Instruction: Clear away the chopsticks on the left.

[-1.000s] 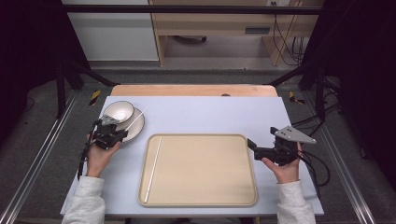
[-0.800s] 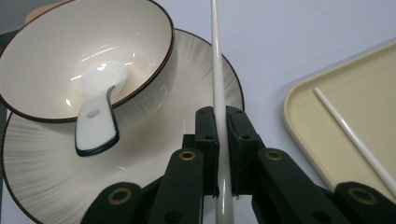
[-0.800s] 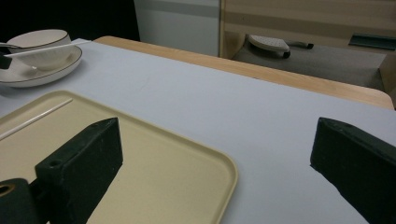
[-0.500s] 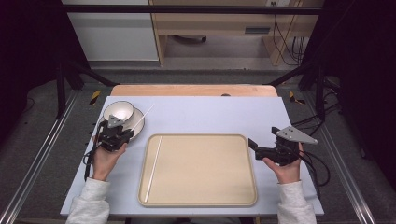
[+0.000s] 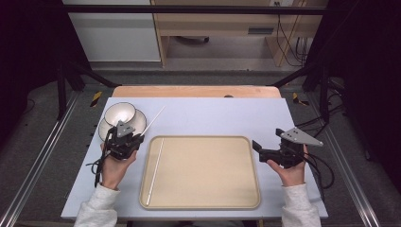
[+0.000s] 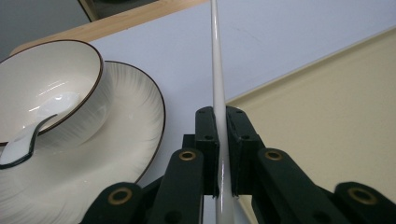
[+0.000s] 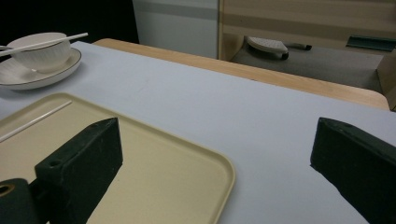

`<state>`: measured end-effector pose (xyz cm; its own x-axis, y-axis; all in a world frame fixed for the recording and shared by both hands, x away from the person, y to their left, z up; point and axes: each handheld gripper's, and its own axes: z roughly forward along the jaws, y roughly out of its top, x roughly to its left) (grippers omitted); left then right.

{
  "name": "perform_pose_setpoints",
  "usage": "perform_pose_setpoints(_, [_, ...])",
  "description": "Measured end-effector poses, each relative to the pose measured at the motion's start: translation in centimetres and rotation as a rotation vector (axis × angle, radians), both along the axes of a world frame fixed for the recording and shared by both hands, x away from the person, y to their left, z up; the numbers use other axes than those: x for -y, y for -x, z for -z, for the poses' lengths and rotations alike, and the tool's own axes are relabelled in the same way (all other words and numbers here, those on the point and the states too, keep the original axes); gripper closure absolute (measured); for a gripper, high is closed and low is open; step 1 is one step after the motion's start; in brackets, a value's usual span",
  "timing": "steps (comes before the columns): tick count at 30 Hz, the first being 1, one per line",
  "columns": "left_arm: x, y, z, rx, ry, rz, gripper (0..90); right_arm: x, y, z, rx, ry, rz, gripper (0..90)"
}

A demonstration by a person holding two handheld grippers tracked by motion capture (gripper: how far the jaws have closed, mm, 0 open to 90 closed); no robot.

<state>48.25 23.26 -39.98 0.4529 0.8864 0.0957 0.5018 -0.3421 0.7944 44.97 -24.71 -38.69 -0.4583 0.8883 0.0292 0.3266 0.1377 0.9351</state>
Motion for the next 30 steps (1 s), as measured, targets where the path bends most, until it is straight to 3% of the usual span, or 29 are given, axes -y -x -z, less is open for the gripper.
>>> perform_pose_setpoints(15, [3.5, 4.2, 0.2, 0.034, -0.005, -0.028, 84.0, 0.1, 0.2, -0.1, 0.002, -0.011, 0.001, 2.6])
perform_pose_setpoints(19, [4.3, 5.1, 0.6, 0.014, 0.02, -0.045, 83.9, 0.0, 0.2, -0.1, -0.001, -0.015, -0.006, 2.6])
perform_pose_setpoints(24, [5.1, 6.2, 1.4, 0.004, 0.111, -0.051, 83.9, 0.1, 0.2, -0.2, 0.003, -0.026, -0.007, 2.6])
perform_pose_setpoints(30, [5.8, 7.5, 2.8, -0.007, 0.16, -0.083, 83.9, 0.3, 0.3, -0.3, 0.007, -0.03, -0.005, 2.6])
